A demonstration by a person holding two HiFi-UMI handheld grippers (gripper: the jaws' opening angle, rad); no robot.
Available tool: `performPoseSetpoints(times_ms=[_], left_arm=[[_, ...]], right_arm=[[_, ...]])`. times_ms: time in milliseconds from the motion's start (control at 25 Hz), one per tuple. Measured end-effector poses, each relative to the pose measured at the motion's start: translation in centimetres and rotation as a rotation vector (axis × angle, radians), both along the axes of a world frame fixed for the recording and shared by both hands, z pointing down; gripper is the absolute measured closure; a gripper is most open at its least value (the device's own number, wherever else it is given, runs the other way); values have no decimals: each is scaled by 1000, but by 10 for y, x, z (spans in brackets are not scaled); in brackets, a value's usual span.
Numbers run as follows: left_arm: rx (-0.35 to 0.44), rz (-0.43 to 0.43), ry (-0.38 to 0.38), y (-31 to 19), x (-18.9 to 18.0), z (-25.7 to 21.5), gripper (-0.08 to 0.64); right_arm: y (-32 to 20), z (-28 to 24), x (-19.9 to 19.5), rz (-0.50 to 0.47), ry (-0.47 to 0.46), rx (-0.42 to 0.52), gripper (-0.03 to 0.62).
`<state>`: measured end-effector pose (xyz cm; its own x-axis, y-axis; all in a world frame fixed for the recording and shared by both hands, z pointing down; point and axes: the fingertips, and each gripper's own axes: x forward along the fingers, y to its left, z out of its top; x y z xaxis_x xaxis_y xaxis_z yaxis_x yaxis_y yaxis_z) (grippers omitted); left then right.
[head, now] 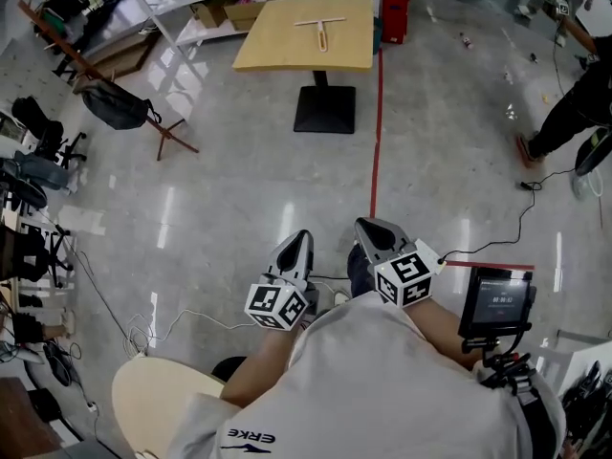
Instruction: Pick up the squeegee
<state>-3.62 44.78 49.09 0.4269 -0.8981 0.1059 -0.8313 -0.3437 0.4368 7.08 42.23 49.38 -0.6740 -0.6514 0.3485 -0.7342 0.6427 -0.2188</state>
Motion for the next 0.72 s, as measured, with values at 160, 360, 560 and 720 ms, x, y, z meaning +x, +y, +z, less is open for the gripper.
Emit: performPoseSetpoints(times_ms=[160, 360, 560, 720], left_arm=[[-2, -10, -9, -36, -9, 0, 555], [13, -1, -19, -110, -5, -9, 555], [24, 3, -27, -186, -10, -15, 555], [35, 11, -25, -242, -1, -13, 555]], right_arm=[[-40, -3, -14, -25, -5, 10, 588], [-110, -7, -14, -41, -7, 18, 588], [-181, -12, -17, -44, -5, 30, 588], [-235, -9, -8, -41, 3, 39, 588]])
